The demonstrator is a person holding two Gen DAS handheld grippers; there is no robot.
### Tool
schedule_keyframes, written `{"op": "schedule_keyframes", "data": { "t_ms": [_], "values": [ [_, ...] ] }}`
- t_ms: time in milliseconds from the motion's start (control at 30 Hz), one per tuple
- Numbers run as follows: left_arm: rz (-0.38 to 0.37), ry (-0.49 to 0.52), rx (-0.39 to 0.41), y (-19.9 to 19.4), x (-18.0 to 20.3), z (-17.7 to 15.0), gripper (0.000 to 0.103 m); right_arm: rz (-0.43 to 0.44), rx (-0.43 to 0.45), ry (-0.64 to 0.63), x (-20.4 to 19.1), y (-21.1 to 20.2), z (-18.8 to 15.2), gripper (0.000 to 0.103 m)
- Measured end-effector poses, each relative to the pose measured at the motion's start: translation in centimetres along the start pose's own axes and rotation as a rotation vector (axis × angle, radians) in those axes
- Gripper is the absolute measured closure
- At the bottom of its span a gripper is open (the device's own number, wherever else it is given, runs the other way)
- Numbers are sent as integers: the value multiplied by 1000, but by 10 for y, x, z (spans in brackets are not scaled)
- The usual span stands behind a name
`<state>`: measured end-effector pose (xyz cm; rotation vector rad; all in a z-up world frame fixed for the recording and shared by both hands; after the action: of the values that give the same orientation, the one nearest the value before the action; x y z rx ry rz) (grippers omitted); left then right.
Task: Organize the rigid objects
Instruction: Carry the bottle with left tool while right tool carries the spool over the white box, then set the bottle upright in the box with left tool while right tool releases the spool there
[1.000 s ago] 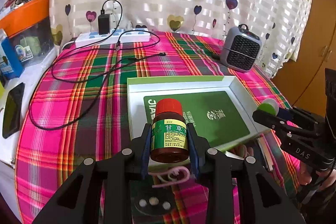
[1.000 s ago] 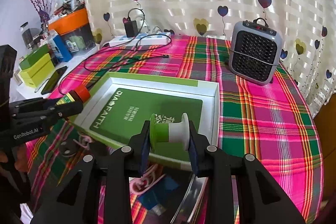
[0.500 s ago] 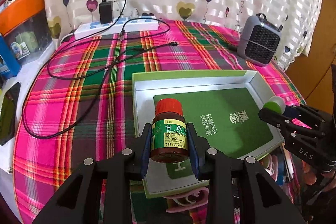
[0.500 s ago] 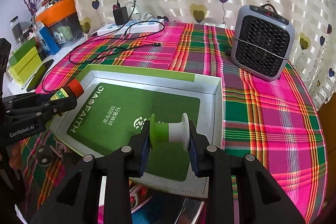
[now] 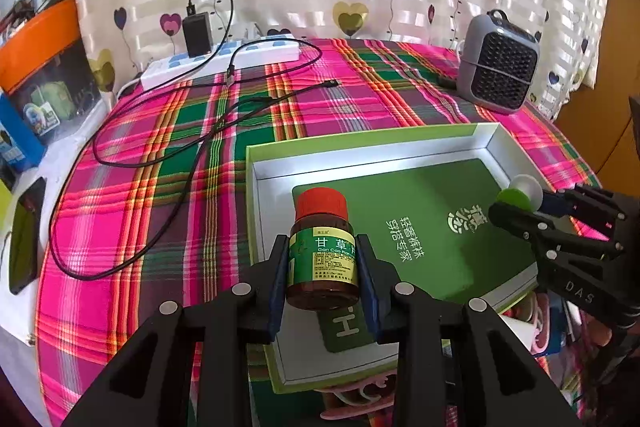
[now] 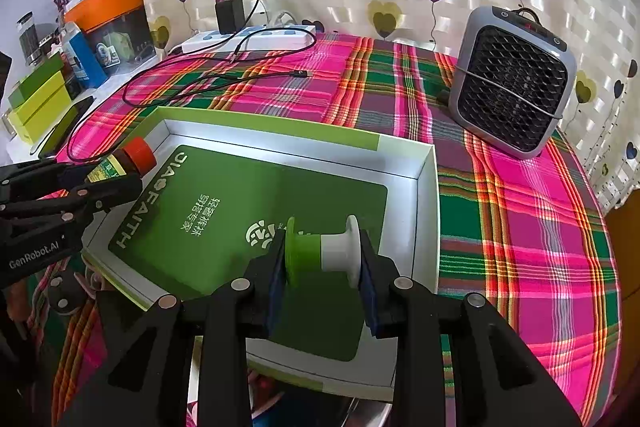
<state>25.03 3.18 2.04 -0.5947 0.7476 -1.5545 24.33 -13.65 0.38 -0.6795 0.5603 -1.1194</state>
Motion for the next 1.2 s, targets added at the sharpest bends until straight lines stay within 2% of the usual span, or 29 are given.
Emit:
{"op": "schedule_keyframes", "data": {
  "t_ms": [67, 167, 400, 667, 800, 1200],
  "values": [
    [0, 5, -19, 3, 2, -2, 73, -10, -6, 0, 1, 1, -1, 70],
    [23, 27, -9, 4, 5, -3, 73, -16, 2, -3, 1, 0, -1, 70],
    [22, 22, -10, 5, 4, -2, 72, -19, 13, -1, 2, 0, -1, 70],
    [7, 17, -5, 4, 3, -2, 71, -23, 34, 7, 2, -5, -2, 68],
    [-21, 4, 1, 2, 4, -3, 65, -11, 49, 18, 2, -9, -1, 68],
    [-39, -13, 39, -17, 2, -7, 64, -16, 102, 35, -1, -28, -4, 68]
  ]
}}
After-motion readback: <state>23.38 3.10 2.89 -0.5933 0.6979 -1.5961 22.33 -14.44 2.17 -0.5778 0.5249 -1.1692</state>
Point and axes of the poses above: each gripper's, at about its wrist camera, not at the fingertips, and y roughly the way its jaws point, x to its right, z to its top, the point moved 1 cm from there along y, roughly the way its jaws point, and after that the axes turned 5 degrees about z, right-handed, at the moved point
